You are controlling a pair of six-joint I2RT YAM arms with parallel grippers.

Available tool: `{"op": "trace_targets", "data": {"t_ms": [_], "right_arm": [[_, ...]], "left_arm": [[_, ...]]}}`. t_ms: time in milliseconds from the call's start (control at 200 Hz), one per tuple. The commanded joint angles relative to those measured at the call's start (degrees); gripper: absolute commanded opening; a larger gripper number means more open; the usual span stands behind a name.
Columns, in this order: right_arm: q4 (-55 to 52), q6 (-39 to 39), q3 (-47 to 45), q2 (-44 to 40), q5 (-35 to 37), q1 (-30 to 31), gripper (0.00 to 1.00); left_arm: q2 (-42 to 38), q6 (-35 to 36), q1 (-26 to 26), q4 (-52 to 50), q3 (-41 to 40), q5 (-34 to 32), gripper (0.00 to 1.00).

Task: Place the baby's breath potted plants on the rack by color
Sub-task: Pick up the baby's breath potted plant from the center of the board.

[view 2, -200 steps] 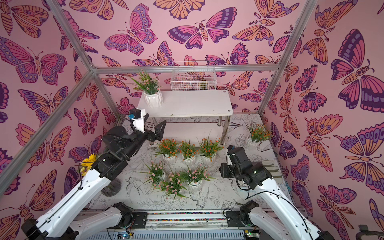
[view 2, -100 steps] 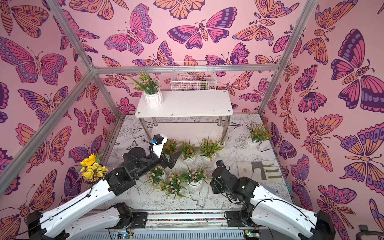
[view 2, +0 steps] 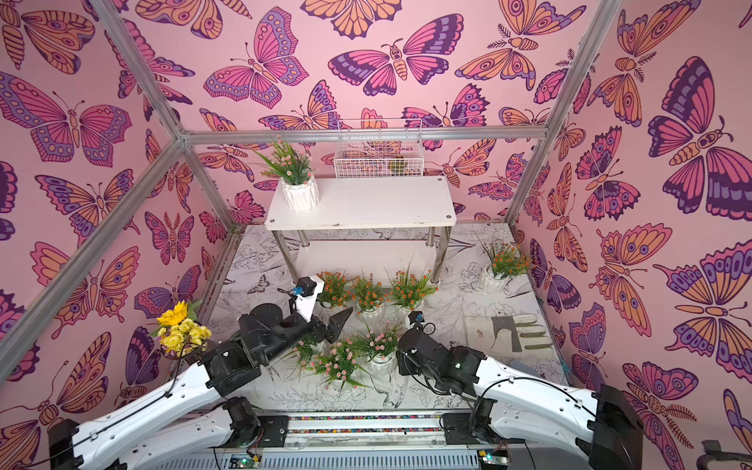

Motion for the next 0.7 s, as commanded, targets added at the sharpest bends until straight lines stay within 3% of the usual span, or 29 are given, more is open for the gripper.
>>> {"op": "trace_targets", "data": {"t_ms": [0, 696], "right_arm": [[2.1, 0.3, 0.3, 1.0, 1.2, 0.5, 0.32], [3.9, -0.5, 2.7, 7.0, 2.0, 0.5, 0.23]], "left_arm": [[-1.1, -0.3, -0.2, -0.4, -1.0, -1.5, 1.0], [-0.8, 0.4, -0.2, -1.9, -0.7, -2.7, 1.0]]}}
